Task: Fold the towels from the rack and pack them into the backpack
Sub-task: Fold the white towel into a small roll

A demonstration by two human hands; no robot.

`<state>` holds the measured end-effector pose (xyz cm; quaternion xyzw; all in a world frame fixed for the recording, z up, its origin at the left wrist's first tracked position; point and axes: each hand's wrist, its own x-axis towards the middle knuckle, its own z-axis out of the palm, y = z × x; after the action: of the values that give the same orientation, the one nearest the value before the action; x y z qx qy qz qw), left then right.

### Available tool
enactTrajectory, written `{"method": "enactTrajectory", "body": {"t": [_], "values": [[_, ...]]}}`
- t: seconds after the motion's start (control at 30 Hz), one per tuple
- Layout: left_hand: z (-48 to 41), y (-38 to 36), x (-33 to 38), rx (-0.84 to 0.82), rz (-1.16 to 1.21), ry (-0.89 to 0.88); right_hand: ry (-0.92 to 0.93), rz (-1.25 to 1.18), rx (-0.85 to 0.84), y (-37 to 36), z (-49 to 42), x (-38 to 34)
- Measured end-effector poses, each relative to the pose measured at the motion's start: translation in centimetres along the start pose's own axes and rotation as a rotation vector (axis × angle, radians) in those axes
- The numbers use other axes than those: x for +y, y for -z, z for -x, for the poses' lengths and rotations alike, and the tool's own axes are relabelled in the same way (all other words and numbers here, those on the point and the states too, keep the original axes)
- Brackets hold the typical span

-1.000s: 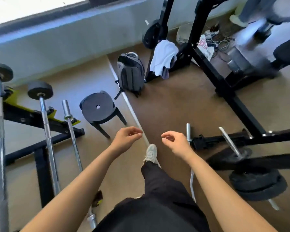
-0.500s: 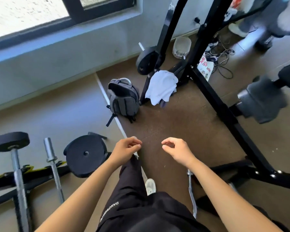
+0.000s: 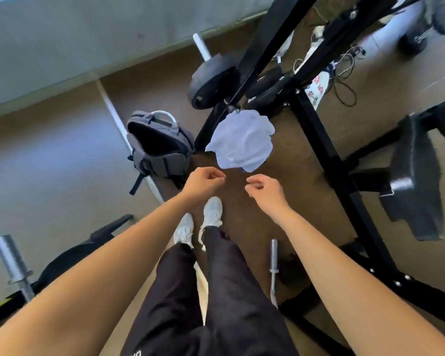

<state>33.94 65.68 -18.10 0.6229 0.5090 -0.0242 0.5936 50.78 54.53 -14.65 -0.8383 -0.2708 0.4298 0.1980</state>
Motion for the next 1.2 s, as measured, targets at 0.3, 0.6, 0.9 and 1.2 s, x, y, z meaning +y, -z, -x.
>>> {"method": "enactTrajectory", "body": {"t": [0.3, 0.6, 0.9, 1.2], "values": [[-14.5, -6.2, 1.0, -0.043, 0.044, 0.069, 0.134, 0.225, -0.038, 0.8, -13.3, -0.4], [-14.8, -6.1, 2.6, -0.047, -0.106, -0.002, 0.151, 0.642, -0.251, 3.8, -16.0, -1.9], [-6.6, 1.2, 5.5, -0.007, 0.074, -0.151, 0.266, 0.270, -0.031, 3.8, -9.0, -6.8], [-0.8, 13.7, -0.7, 0.044, -0.076, 0.005, 0.384, 0.076, -0.189, -2.9, -4.9, -14.8]]}}
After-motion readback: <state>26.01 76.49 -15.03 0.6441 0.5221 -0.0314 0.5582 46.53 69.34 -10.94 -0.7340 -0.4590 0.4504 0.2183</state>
